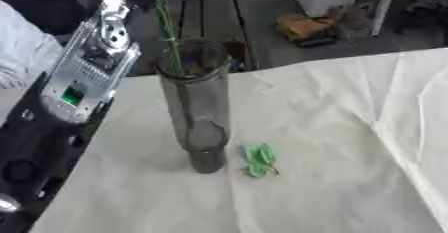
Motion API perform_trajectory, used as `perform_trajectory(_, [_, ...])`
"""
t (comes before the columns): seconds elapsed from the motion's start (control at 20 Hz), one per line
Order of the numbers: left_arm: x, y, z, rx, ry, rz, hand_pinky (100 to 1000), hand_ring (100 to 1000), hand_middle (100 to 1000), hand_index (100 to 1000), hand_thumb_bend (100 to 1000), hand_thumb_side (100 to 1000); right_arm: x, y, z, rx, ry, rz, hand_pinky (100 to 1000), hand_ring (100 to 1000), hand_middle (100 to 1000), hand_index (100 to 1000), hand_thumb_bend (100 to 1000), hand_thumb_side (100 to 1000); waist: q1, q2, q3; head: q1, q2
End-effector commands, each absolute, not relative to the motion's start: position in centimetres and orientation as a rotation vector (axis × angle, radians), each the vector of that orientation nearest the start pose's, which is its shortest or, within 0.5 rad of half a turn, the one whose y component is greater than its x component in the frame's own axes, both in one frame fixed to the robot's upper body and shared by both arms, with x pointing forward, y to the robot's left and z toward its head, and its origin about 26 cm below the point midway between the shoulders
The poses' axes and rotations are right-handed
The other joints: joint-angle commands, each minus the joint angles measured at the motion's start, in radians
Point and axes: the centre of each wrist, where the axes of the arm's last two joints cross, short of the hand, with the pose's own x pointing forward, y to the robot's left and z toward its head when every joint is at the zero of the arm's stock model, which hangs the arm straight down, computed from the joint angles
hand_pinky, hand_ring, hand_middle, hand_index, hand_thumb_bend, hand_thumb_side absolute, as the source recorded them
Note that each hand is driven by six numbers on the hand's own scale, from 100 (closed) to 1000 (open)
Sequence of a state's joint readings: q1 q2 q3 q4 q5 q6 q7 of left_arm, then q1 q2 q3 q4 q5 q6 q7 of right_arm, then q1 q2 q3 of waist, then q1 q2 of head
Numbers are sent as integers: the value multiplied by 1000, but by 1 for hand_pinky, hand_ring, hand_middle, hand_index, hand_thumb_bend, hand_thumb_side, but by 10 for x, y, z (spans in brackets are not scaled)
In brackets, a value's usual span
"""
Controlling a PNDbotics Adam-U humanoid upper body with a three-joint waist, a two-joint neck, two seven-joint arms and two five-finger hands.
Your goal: Arrange flowers into the vase.
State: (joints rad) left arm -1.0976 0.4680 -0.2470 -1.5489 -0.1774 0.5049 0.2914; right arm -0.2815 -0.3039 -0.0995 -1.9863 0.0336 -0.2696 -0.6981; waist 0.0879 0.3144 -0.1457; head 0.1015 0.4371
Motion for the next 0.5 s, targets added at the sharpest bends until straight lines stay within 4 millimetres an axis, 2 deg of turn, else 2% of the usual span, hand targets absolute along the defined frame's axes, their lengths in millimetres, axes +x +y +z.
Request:
perform_trajectory(0.05, [377,175,380,782,-2218,-387,351,659,689,570,100,906,297,-286,205,695,3453,744,471,459,347,647,100,934,-7,-16,-1,-3,-10])
perform_trajectory(0.25, [377,176,381,790,-2217,-398,351,659,689,570,100,906,297,-286,205,696,3453,744,471,459,347,647,100,934,-7,-16,0,-4,-10])
perform_trajectory(0.3, [377,176,380,794,-2217,-406,470,747,773,681,100,977,297,-286,205,695,3453,743,471,459,347,647,100,937,-5,-16,-1,-4,-11])
perform_trajectory(0.45, [378,174,373,808,-2215,-495,470,747,773,681,100,977,297,-286,205,695,3454,745,471,459,347,647,100,937,-4,-17,0,-5,-12])
perform_trajectory(0.5, [378,174,372,811,-2212,-513,530,786,814,739,100,1000,297,-286,205,695,3454,746,472,459,347,648,100,940,-4,-17,0,-5,-12])
